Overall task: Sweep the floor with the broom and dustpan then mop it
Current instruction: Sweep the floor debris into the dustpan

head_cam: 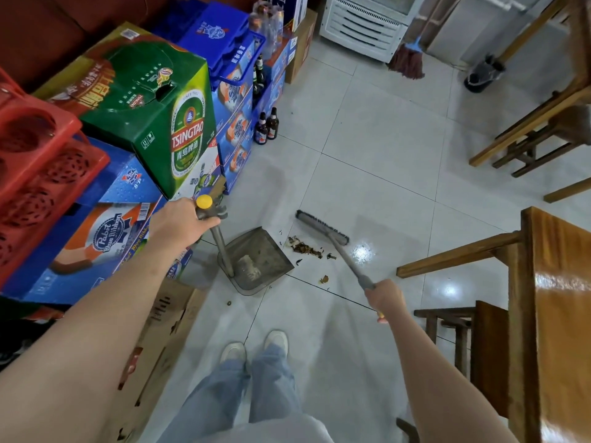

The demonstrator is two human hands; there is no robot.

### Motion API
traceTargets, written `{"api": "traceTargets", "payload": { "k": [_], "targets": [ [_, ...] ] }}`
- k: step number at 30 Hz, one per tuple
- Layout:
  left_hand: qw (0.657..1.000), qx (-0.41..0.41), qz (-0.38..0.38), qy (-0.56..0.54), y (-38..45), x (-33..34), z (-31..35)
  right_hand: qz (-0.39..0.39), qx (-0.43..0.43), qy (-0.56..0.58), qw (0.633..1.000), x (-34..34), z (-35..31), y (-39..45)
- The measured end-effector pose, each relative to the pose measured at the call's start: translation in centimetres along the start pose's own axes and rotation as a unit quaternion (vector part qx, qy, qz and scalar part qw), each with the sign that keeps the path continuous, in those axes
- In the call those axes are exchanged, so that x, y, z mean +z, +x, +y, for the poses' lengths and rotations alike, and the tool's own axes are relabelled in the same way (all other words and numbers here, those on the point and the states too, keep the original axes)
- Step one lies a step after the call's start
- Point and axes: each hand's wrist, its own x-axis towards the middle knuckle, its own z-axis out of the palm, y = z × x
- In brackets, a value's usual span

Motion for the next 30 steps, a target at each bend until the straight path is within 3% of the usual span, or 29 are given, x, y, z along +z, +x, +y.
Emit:
{"api": "traceTargets", "payload": {
  "k": [12, 30],
  "targets": [
    [1.0, 0.001, 0.008, 0.01, -0.9, -0.9, 0.8, -0.012, 0.051, 0.026, 0.998, 0.2, 0.6, 3.5],
    [1.0, -0.001, 0.007, 0.004, -4.9, 0.9, -0.4, -0.052, 0.051, 0.061, 0.995, 7.9, 2.4, -4.6]
  ]
}}
